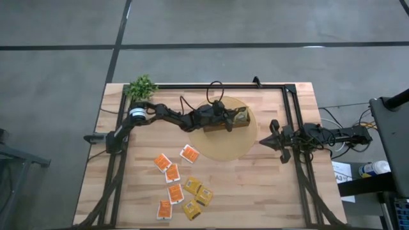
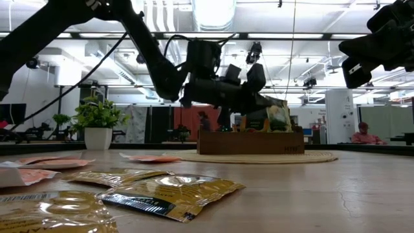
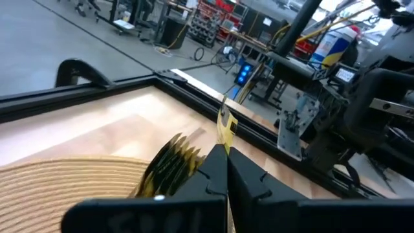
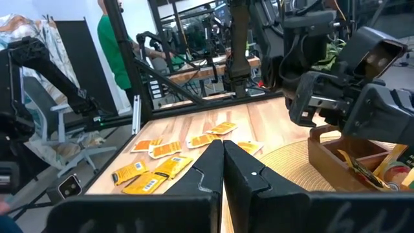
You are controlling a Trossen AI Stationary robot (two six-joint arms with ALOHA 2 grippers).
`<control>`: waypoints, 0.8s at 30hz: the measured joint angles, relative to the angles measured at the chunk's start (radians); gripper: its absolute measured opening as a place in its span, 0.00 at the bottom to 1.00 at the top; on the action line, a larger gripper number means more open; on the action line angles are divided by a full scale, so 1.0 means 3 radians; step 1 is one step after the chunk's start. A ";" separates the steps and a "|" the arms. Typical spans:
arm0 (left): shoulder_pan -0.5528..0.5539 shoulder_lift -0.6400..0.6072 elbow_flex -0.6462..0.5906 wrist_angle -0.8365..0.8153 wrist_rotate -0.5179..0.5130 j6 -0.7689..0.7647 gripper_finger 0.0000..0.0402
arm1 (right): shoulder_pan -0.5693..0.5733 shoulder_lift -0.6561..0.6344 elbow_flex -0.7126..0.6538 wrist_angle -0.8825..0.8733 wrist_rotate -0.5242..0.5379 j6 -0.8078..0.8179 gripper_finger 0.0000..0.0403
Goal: Pick & Place Tea
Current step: Adjust the yellow tea bag in the right section of the wooden organizer to align the position
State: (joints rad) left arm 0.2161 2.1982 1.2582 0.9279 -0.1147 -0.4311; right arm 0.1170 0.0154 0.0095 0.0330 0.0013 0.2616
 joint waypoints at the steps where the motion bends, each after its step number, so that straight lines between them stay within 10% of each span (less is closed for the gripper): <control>1: -0.0001 0.0012 -0.0019 0.0029 -0.0030 -0.0018 0.00 | 0.0001 0.0000 0.0000 0.0000 0.0000 0.0000 0.02; 24: -0.0001 0.0337 0.0076 0.0425 0.0032 -0.0029 0.00 | 0.0000 0.0000 0.0000 0.0000 0.0000 0.0000 0.02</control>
State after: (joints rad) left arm 0.2157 2.2992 1.2812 1.0555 -0.1051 -0.4397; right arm 0.1169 0.0154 0.0093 0.0330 0.0013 0.2615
